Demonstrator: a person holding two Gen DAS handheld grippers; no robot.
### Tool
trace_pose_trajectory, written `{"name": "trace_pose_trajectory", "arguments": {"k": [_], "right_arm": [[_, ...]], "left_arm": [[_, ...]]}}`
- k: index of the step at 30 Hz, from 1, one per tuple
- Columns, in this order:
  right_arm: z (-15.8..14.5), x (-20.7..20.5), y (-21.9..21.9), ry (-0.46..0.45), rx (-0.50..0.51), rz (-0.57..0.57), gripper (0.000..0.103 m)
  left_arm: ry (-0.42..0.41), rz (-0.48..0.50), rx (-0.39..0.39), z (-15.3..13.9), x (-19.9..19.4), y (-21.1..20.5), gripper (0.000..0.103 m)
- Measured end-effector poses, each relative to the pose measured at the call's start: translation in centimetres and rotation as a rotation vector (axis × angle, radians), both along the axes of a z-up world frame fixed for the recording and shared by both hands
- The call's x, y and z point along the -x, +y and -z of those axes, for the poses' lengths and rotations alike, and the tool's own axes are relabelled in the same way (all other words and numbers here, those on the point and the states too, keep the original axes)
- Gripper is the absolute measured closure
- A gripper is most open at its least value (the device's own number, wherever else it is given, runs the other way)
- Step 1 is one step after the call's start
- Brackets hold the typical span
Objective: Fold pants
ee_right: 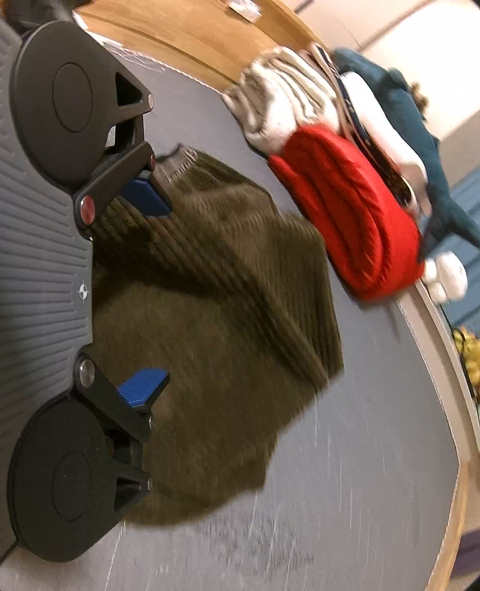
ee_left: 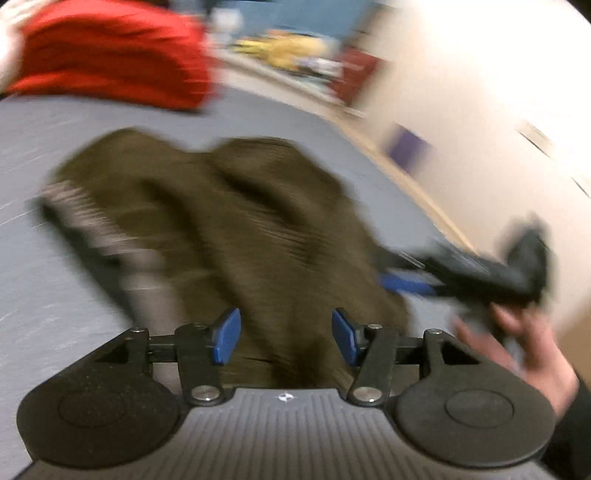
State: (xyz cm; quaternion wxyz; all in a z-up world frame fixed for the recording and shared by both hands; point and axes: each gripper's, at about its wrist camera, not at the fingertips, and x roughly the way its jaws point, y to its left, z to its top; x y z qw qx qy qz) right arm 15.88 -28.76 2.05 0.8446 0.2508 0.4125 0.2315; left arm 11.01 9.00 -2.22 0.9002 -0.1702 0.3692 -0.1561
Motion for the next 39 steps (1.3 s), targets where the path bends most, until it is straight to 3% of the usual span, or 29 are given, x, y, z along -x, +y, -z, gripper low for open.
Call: {"name": "trace_pose_trajectory", "arguments": {"k": [3, 6, 11, 13, 16, 18, 19, 21, 22, 25, 29, 34, 36, 39], "right_arm": [[-0.1, 0.2, 2.3, -0.006, 0.025, -0.071, 0.012], [0.1, 0.4, 4.4, -0.006, 0.073, -0.13, 0.01], [-0.3, 0.9, 6.6, -0.048, 0.19, -0.174, 0.006], [-0.3, 1.0, 7.1, -0.063, 0.222, -0.175, 0.006], [-0.2, 1.3, 7.7, -0.105, 0.315, -0.18, 0.024], [-0.1, 1.5, 7.4, -0.143, 0.369, -0.173, 0.065], [-0.2, 1.5, 6.8, -0.153, 0.372, -0.167, 0.072], [-0.4, 1.2, 5.4, -0.156, 0.347, -0.133, 0.093], [-1.0, 1.2, 4.3, -0.169, 0.331, -0.096, 0.094], [-4.1, 1.9, 0.8, -0.285, 0.288, 0.041, 0.095], [-6.8, 3.1, -4.6, -0.288, 0.172, 0.191, 0.096], [-6.8, 6.1, -5.2, -0.238, 0.153, 0.046, 0.096], [-6.9, 8.0, -4.0, -0.242, 0.199, -0.087, 0.096], [-5.2, 10.5, -1.8, -0.201, 0.336, -0.284, 0.095]], "left_arm": [[0.155, -0.201, -0.013, 2.2, -1.8, 3.4, 0.043], [0.258, -0.243, 0.039, 4.2, -3.2, 5.1, 0.043], [0.247, -0.2, -0.035, 6.0, -4.8, 2.7, 0.037], [0.187, -0.182, -0.097, 6.7, -5.3, 1.1, 0.029], [0.14, -0.16, -0.207, 7.0, -5.6, -1.5, 0.031], [0.113, -0.163, -0.287, 6.9, -5.4, -2.4, 0.057], [0.103, -0.164, -0.303, 6.7, -5.3, -2.5, 0.064], [0.062, -0.152, -0.263, 4.9, -3.9, -1.2, 0.074], [0.028, -0.151, -0.247, 3.7, -3.4, -0.9, 0.075], [-0.086, -0.196, -0.307, -0.9, -0.9, 0.5, 0.08], [-0.043, -0.397, -0.266, -5.2, 3.8, 7.6, 0.081], [0.038, -0.543, -0.216, -6.7, 10.4, 15.0, 0.082], [0.133, -0.506, -0.193, -5.9, 11.9, 16.5, 0.081], [0.263, -0.377, -0.27, -3.4, 12.3, 16.0, 0.073]]}}
